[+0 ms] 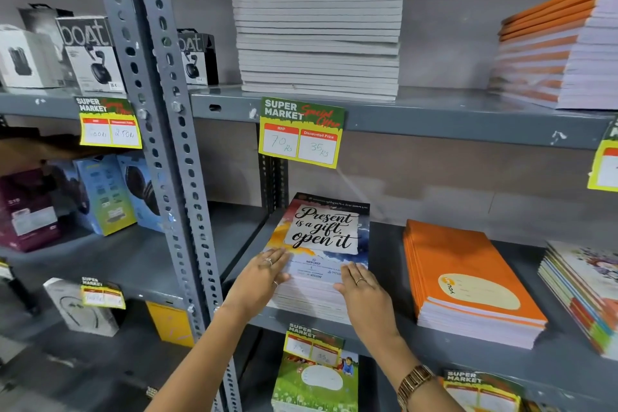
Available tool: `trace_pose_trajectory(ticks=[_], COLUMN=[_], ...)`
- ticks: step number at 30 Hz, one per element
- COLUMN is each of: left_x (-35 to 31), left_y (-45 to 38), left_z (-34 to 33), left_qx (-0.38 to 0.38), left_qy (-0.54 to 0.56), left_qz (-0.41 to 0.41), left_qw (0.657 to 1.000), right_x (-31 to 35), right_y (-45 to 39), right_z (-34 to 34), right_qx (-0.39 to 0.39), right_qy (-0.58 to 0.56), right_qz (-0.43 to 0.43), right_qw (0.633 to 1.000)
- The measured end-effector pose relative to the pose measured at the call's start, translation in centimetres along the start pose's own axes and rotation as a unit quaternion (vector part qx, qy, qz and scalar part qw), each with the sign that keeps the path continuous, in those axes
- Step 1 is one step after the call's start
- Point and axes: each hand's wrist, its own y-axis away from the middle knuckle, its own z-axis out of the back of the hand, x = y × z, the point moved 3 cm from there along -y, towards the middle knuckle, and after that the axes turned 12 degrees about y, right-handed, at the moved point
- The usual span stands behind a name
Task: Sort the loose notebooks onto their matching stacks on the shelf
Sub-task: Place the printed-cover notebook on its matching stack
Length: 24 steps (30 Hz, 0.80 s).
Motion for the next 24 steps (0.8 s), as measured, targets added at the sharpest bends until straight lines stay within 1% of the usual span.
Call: trace_pose_trajectory(ticks=[5, 10, 18, 21, 22, 24], left_x=[0.1, 0.2, 0.3, 0.3, 0.2, -0.5], left_y=[0.4, 0.3, 0.3, 0.5, 0.6, 1.1], left_z=[-0.3, -0.5, -0.4, -0.5, -0.5, -0.9], left_qx=[-0.016, -0.021, -0.027, -0.023, -0.024, -0.047], left_qy=[-0.031, -0.023, -0.008, -0.035, -0.055, -0.084], left_qz=[-0.012, -0.022, -0.024, -0.015, -0.014, -0.019], left_qw=[0.999, 0.999, 0.999, 0.999, 0.998, 0.995], right_x=[0.0, 0.1, 0.2, -0.1, -0.4, -1.6], right_y=[0.1, 0.1, 0.1, 0.2, 0.5, 1.5], right_z=[-0.3, -0.6, -0.9, -0.2, 0.0, 0.2], right_qx=[-0.013, -0.034, -0.042, -0.057, -0.056, -0.007], right_qy=[-0.008, -0.003, -0.02, -0.026, -0.015, -0.017], right_qz=[0.0, 0.007, 0.011, 0.001, -0.001, -0.032], right_qw=[1.0, 0.999, 0.999, 0.998, 0.998, 0.999])
